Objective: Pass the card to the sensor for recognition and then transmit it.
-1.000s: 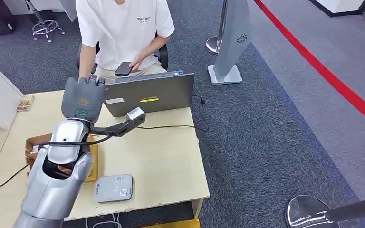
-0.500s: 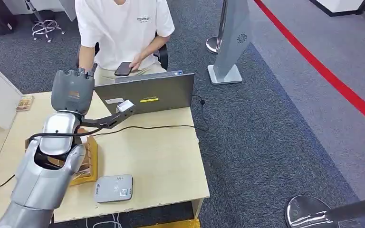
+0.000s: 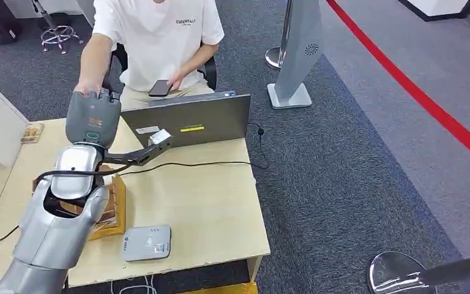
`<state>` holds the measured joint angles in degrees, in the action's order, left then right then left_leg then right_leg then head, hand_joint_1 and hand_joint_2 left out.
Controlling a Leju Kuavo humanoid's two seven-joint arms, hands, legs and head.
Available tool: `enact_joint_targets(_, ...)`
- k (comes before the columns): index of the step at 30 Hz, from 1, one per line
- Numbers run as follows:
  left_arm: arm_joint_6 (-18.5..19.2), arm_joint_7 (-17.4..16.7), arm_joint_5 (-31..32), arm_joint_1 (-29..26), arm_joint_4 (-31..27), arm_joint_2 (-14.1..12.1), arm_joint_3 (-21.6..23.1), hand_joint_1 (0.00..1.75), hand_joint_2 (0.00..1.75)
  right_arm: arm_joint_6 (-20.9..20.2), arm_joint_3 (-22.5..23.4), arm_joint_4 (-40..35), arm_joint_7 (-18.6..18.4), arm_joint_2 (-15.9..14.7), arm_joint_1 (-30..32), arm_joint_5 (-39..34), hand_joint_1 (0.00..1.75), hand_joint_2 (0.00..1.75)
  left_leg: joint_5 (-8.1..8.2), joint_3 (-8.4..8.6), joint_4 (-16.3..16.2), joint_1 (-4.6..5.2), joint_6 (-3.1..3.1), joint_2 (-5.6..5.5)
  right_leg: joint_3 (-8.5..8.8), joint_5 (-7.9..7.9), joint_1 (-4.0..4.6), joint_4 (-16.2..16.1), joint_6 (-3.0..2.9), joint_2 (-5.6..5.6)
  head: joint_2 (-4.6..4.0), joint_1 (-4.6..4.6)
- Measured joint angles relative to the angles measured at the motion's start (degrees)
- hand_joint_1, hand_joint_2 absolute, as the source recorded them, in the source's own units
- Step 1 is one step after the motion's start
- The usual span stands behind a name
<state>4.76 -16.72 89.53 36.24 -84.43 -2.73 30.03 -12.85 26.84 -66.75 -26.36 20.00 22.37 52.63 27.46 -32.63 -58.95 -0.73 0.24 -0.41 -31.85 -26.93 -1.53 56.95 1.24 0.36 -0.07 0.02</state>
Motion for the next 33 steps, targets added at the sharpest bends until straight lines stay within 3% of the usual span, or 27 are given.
enact_joint_targets(20,-0.02,-0.02,0.0,0.01,0.48,-0.13,0.0,1.75,1.75,0.0,0.0,0.02,0.0,0.0,0.0,0.0,0.0,1.75,0.01,-0.11,0.0,0.0,0.01,0.0,-0.09,0.0,0.0,0.0,0.0,0.0,0.0,0.0)
enact_joint_targets(21,0.59,-0.83,0.0,0.03,0.52,-0.15,0.0,1.75,1.75,0.0,0.0,0.02,0.0,0.0,-0.01,0.0,0.0,1.75,0.01,-0.15,0.0,0.0,0.01,-0.01,-0.09,0.0,0.0,0.0,0.0,-0.01,0.0,0.0)
enact_joint_targets(23,5.25,-7.7,0.0,1.38,1.4,-1.53,0.02,1.75,1.75,-0.26,0.0,0.0,-0.17,0.0,-0.07,-0.39,0.0,1.75,0.01,-0.18,0.0,-0.02,0.01,0.04,-0.15,0.0,0.01,0.01,0.0,0.04,0.0,0.13)
enact_joint_targets(24,5.4,-10.06,0.0,2.92,2.98,-2.74,-0.11,1.75,1.75,-0.35,0.0,-0.04,-0.42,0.02,-0.14,-0.57,0.0,1.75,0.02,-0.2,0.0,-0.02,0.0,0.23,-0.22,0.04,0.02,0.03,-0.05,0.22,0.0,0.24)
enact_joint_targets(27,3.26,-9.16,0.0,6.18,8.08,-5.57,-1.73,1.75,1.75,-0.98,-0.11,-0.07,-1.11,0.02,-0.02,-1.05,0.0,1.75,-0.02,-0.17,0.0,-0.05,-0.04,0.46,-0.39,0.15,0.04,0.06,-0.19,0.42,0.0,-0.11)
enact_joint_targets(33,3.65,-10.21,0.0,7.74,11.06,-6.76,-1.73,1.75,1.75,-1.03,-0.39,-0.07,-1.27,0.02,-0.1,-1.27,0.0,1.75,-0.09,-0.29,0.0,-0.08,-0.14,0.34,-0.39,0.15,0.06,0.08,-0.19,0.33,0.0,-0.13)
